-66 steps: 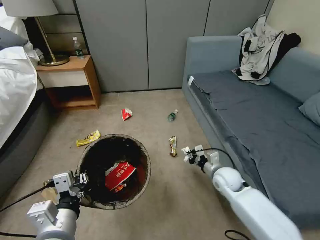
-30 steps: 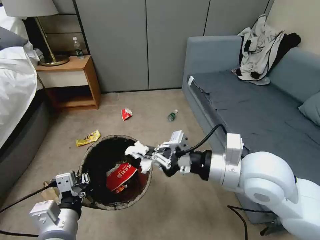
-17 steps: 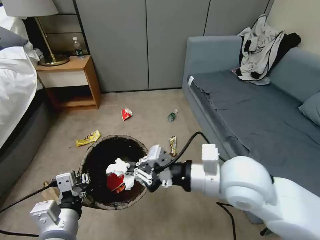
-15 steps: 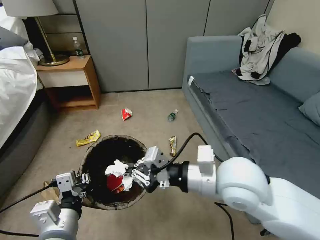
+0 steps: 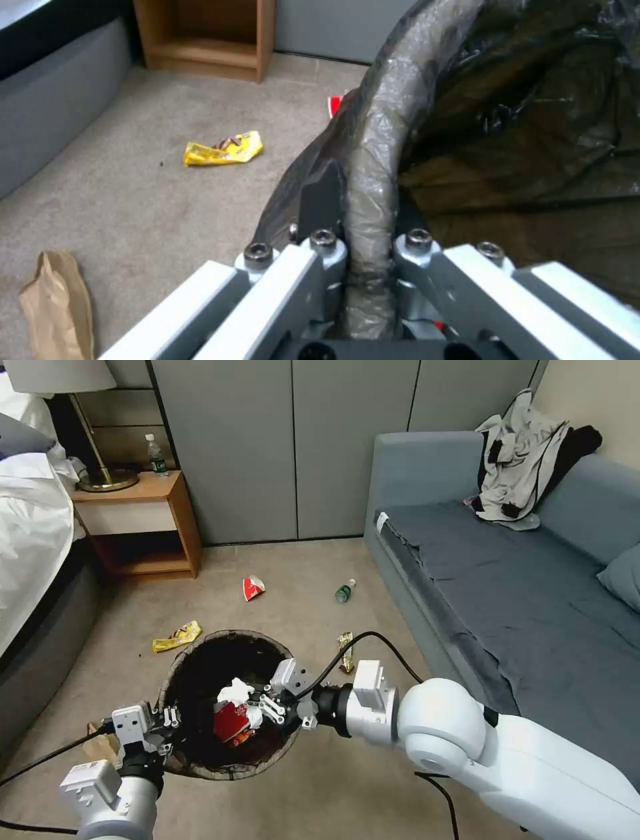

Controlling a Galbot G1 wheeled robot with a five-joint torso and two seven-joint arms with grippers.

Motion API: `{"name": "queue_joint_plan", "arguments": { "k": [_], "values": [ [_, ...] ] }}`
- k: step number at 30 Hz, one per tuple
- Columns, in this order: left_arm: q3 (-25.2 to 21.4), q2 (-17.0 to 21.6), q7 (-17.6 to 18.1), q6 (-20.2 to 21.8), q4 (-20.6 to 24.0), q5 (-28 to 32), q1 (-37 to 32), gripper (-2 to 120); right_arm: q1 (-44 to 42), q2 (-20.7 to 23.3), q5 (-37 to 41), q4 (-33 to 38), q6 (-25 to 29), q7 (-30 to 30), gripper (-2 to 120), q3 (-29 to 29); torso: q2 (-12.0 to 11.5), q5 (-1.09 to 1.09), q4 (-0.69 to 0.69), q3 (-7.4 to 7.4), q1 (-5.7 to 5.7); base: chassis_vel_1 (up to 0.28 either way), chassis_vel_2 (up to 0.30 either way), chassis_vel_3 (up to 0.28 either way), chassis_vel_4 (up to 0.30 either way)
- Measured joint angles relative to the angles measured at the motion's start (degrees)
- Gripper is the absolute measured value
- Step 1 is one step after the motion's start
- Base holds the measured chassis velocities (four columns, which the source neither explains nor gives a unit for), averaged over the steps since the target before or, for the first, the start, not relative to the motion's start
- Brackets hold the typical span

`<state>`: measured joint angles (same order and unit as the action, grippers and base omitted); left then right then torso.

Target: Pick up the trash bin, then pick up the garbage from the floor and place it into the trash bin.

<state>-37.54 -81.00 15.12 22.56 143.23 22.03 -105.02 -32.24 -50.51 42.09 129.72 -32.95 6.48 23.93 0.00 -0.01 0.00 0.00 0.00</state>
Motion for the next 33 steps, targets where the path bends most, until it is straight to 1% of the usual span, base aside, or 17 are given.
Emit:
{"name": "queue_joint_plan", "arguments": {
  "k": [2, 5, 6, 9, 11, 16, 17, 19, 20, 21, 22, 24, 25, 26, 27, 31, 33],
  "values": [
    [0.00, -0.02, -0.02, 0.00, 0.00, 0.00, 0.02, 3, 0.05, -0.07, -0.16, -0.06, -0.02, -0.07, 0, 0.12, 0.00, 0.00, 0.00, 0.00, 0.00, 0.000, 0.000, 0.000, 0.000],
    [0.08, -0.16, -0.09, 0.00, 0.00, 0.00, 0.12, 3, 0.39, -0.81, -0.39, -0.39, -0.14, -2.09, 8, 1.52, 0.00, 0.00, 0.00, 0.00, 0.00, 0.000, 0.000, 0.000, 0.000],
    [0.08, -0.16, -0.09, 0.00, 0.00, 0.00, 0.12, 3, 0.39, -0.81, -0.39, -0.39, -0.14, -2.09, 8, 1.52, 0.00, 0.00, 0.00, 0.00, 0.00, 0.000, 0.000, 0.000, 0.000],
    [0.14, -0.29, -0.12, 0.00, 0.00, -0.01, 0.13, 3, 0.63, -1.81, -0.90, -1.26, -0.14, -3.37, 23, 2.89, 0.00, 0.00, 0.00, 0.00, 0.00, 0.000, 0.000, 0.000, 0.000],
    [0.14, -0.30, -0.12, 0.00, 0.00, -0.01, 0.13, 3, 0.67, -1.98, -0.95, -1.35, -0.14, -3.57, 25, 3.07, 0.00, 0.00, 0.00, 0.00, 0.00, 0.000, 0.000, 0.000, 0.000],
    [0.07, -0.32, -0.17, -0.02, 0.00, -0.02, 0.10, 3, 1.23, -3.46, -1.12, -2.34, -0.15, -4.52, 50, 4.22, 0.00, 0.00, 0.00, 0.00, 0.00, 0.000, 0.000, 0.000, 0.000],
    [0.07, -0.32, -0.17, -0.02, 0.00, -0.02, 0.10, 3, 1.23, -3.46, -1.12, -2.34, -0.15, -4.52, 50, 4.22, 0.00, 0.00, 0.00, 0.00, 0.00, 0.000, 0.000, 0.000, 0.000],
    [0.07, -0.38, -0.19, -0.03, 0.00, -0.02, 0.12, 3, 1.38, -3.66, -1.24, -2.62, -0.14, -4.61, 60, 4.38, 0.00, 0.00, 0.00, 0.00, 0.00, 0.000, 0.000, 0.000, 0.000],
    [0.07, -0.40, -0.19, -0.04, 0.00, -0.02, 0.13, 3, 1.40, -3.71, -1.27, -2.69, -0.14, -4.62, 62, 4.43, 0.00, 0.00, 0.00, 0.00, 0.00, 0.000, 0.000, 0.000, 0.000],
    [0.07, -0.42, -0.20, -0.06, 0.00, -0.02, 0.14, 3, 1.44, -3.76, -1.30, -2.75, -0.14, -4.64, 67, 4.45, 0.00, 0.00, 0.00, 0.00, 0.00, 0.000, 0.000, 0.000, 0.000],
    [0.07, -0.42, -0.20, -0.06, 0.00, -0.02, 0.14, 3, 1.44, -3.76, -1.30, -2.75, -0.14, -4.64, 67, 4.45, 0.00, 0.00, 0.00, 0.00, 0.00, 0.000, 0.000, 0.000, 0.000],
    [0.07, -0.44, -0.20, -0.07, 0.00, -0.02, 0.14, 3, 1.48, -3.78, -1.30, -2.75, -0.14, -4.64, 74, 4.45, 0.00, 0.01, 0.00, 0.00, 0.00, 0.000, 0.000, 0.000, 0.000],
    [0.07, -0.45, -0.21, -0.07, 0.00, -0.02, 0.14, 3, 1.51, -3.80, -1.30, -2.75, -0.15, -4.64, 81, 4.45, 0.00, 0.00, 0.00, 0.00, 0.00, 0.000, 0.000, 0.000, 0.000],
    [0.07, -0.45, -0.21, -0.08, 0.00, -0.03, 0.14, 3, 1.53, -3.84, -1.30, -2.75, -0.15, -4.64, 86, 4.46, 0.00, 0.01, 0.00, 0.00, 0.00, 0.000, 0.000, 0.000, 0.000],
    [0.07, -0.45, -0.21, -0.08, 0.00, -0.03, 0.14, 3, 1.53, -3.84, -1.30, -2.75, -0.15, -4.64, 86, 4.46, 0.00, 0.01, 0.00, 0.00, 0.00, 0.000, 0.000, 0.000, 0.000],
    [0.11, -0.45, -0.22, -0.10, 0.00, -0.03, 0.14, 3, 1.73, -3.94, -1.12, -2.27, -0.18, -4.76, 99, 4.48, 0.00, 0.00, 0.00, 0.00, 0.00, 0.000, 0.000, 0.000, 0.000],
    [0.12, -0.45, -0.23, -0.10, 0.00, -0.03, 0.14, 3, 1.82, -3.93, -1.03, -2.10, -0.20, -4.79, 100, 4.49, 0.00, 0.00, 0.00, 0.00, 0.00, 0.000, 0.000, 0.000, 0.000]
  ]
}}
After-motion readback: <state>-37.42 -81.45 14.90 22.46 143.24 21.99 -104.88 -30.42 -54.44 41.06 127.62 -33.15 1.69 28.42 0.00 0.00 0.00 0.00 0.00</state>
